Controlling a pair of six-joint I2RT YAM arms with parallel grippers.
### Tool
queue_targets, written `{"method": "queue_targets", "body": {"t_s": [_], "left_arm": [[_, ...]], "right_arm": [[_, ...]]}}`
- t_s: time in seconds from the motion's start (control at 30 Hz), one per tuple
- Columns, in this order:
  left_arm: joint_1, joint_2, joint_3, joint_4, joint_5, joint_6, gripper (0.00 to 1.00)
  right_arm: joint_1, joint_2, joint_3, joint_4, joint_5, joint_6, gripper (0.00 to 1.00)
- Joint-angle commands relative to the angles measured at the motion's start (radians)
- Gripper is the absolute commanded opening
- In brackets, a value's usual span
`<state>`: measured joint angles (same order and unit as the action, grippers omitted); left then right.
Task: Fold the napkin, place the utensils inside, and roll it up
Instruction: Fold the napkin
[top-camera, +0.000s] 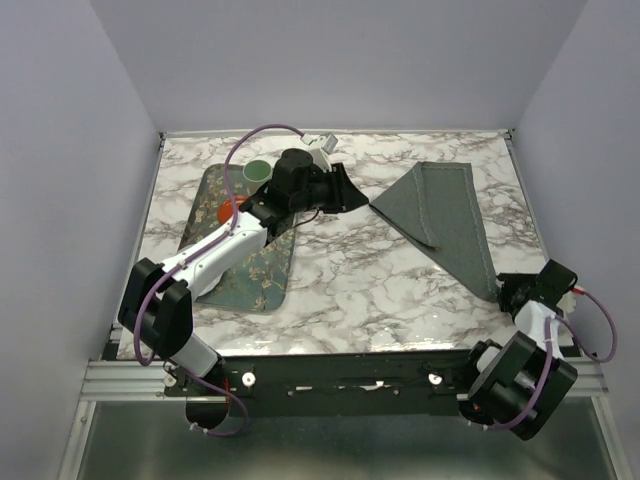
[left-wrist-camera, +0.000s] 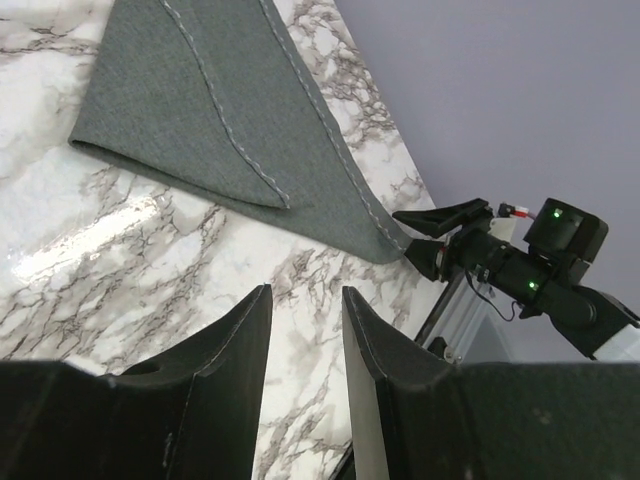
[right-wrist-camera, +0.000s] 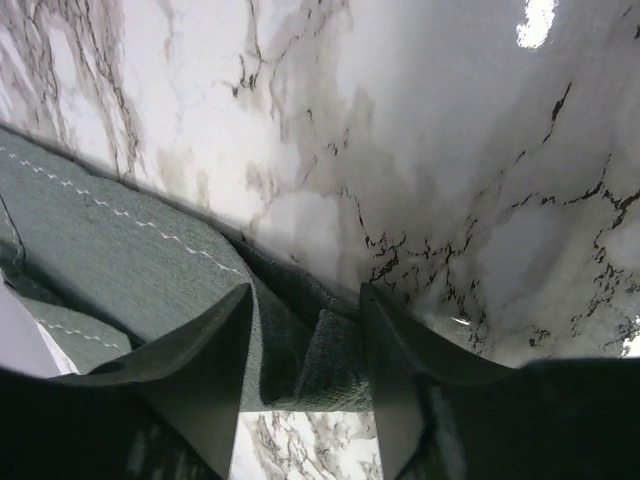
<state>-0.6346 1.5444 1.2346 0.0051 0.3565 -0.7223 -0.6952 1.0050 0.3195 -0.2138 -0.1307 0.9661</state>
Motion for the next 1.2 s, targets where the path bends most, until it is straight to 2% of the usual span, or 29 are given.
{"method": "queue_targets", "body": {"t_s": [0.0,0.03,0.07,0.17,0.2,0.23,0.27,0.3,0.47,0.57,0.67,0.8,0.93,1.0,1.03,1.17], "left_arm": [[0.013,-0.010,-0.012,0.038,0.078,-0.019,0.42],[0.013,-0.012,-0.014,0.041,0.079,-0.019,0.42],[0.016,-0.010,-0.017,0.042,0.078,-0.019,0.42],[0.023,-0.006,-0.024,0.055,0.085,-0.029,0.42],[0.023,-0.004,-0.024,0.061,0.087,-0.034,0.42],[0.023,0.000,-0.029,0.067,0.091,-0.048,0.42],[0.026,0.000,-0.035,0.082,0.098,-0.054,0.41],[0.026,0.002,-0.038,0.093,0.108,-0.063,0.42],[0.042,0.000,-0.052,0.113,0.124,-0.080,0.41],[0.072,0.002,-0.063,0.133,0.147,-0.101,0.41],[0.090,0.009,-0.069,0.148,0.163,-0.114,0.40],[0.096,0.014,-0.061,0.150,0.165,-0.120,0.40],[0.099,0.011,-0.063,0.161,0.154,-0.129,0.40],[0.104,0.014,-0.067,0.171,0.154,-0.137,0.40],[0.104,0.017,-0.069,0.174,0.157,-0.141,0.40],[0.107,0.022,-0.067,0.179,0.159,-0.141,0.39]], "right_arm": [[0.000,0.055,-0.069,-0.193,0.034,-0.007,0.48],[0.000,0.047,-0.071,-0.193,0.034,-0.013,0.37],[0.000,0.032,-0.074,-0.191,0.029,-0.030,0.34],[0.000,0.012,-0.063,-0.216,0.032,-0.055,0.38],[0.000,-0.003,-0.054,-0.232,0.043,-0.059,0.44],[0.002,-0.014,-0.031,-0.258,0.054,-0.069,0.61],[0.000,-0.023,-0.024,-0.265,0.074,-0.085,0.83],[0.002,-0.046,-0.019,-0.271,0.072,-0.092,1.00],[0.000,-0.120,0.001,-0.354,0.066,-0.139,1.00],[0.002,-0.089,0.016,-0.407,-0.005,-0.155,1.00],[0.003,-0.115,0.023,-0.440,-0.009,-0.193,1.00],[0.003,-0.059,0.081,-0.493,0.015,-0.213,1.00],[0.005,-0.023,0.104,-0.509,0.022,-0.228,0.91],[0.003,-0.011,0.110,-0.498,0.051,-0.205,0.90],[0.005,-0.012,0.105,-0.478,0.055,-0.199,0.84],[0.003,-0.009,0.075,-0.441,0.046,-0.159,0.75]]}}
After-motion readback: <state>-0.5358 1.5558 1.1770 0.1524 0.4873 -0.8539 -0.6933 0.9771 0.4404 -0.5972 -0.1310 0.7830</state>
